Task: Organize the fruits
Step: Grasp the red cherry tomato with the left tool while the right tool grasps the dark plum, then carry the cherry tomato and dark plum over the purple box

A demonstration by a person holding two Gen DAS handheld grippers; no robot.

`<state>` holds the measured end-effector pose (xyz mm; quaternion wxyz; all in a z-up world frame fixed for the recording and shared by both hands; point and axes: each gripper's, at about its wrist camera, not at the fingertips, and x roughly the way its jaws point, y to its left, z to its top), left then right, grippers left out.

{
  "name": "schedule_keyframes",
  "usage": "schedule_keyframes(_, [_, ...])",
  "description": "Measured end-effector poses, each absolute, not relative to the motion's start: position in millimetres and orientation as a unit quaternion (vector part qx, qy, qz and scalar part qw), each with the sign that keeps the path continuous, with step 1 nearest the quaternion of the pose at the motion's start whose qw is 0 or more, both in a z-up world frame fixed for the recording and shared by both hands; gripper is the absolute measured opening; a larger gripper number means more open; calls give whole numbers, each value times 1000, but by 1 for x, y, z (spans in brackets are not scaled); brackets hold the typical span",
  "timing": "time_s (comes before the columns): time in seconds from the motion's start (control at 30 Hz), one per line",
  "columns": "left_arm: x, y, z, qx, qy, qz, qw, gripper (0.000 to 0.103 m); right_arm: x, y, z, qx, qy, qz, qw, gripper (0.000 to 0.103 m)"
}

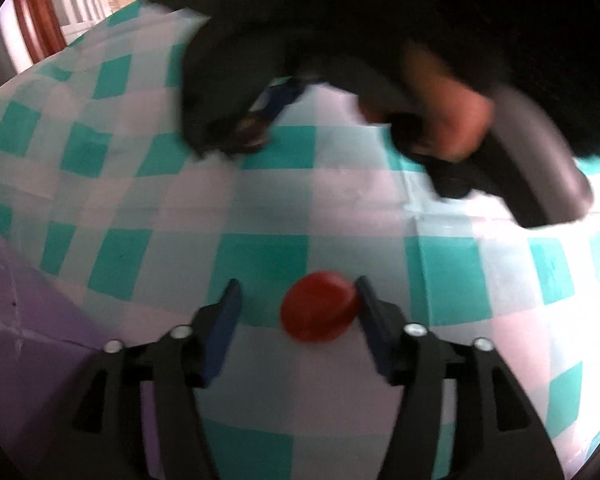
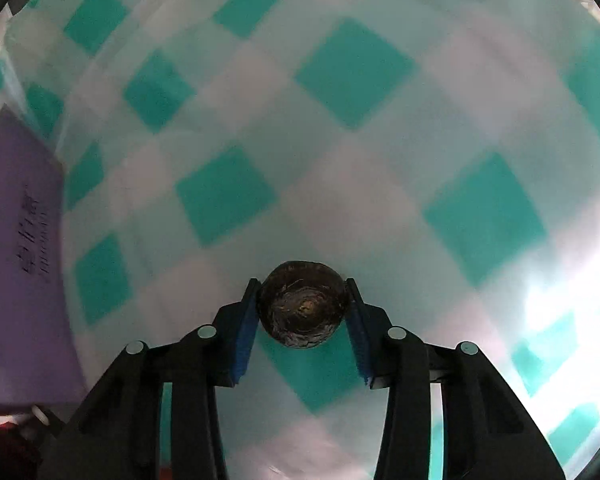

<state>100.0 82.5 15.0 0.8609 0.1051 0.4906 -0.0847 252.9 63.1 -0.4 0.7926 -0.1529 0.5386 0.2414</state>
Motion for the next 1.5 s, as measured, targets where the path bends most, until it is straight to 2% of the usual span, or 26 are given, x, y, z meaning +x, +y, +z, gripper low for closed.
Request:
schedule_keyframes(0.2, [100, 83, 17, 108, 490, -96, 860, 61, 223, -19, 34, -19, 524, 162, 836, 41])
schedule_keyframes(0.27, [104, 79, 17, 103, 494, -115, 855, 49, 201, -46, 42, 23, 523, 139, 840, 41])
schedule_keyframes(0.3, [105, 74, 18, 106, 497, -122, 852, 37, 190, -57, 45, 37, 523, 129, 841, 41])
schedule_keyframes(0.33, [101, 70, 20, 111, 500, -122, 850, 35, 178, -68, 47, 49, 524, 120, 842, 41])
schedule_keyframes(0.63, [45, 57, 28, 48, 552, -126, 823, 34, 32, -128, 39, 99, 560, 93, 817, 41])
schedule_keyframes(0.97, [-67, 12, 43, 67, 568, -167, 803, 34, -96, -136, 24, 34, 605, 142, 782, 41])
schedule_keyframes(1.17, [-94, 13, 79, 78, 538, -154, 825, 34, -111, -134, 52, 25, 579, 171, 797, 41])
schedule_keyframes(1.5, [-96, 89, 161, 78, 468, -52, 879, 34, -94, -66, 119, 0, 502, 262, 824, 41])
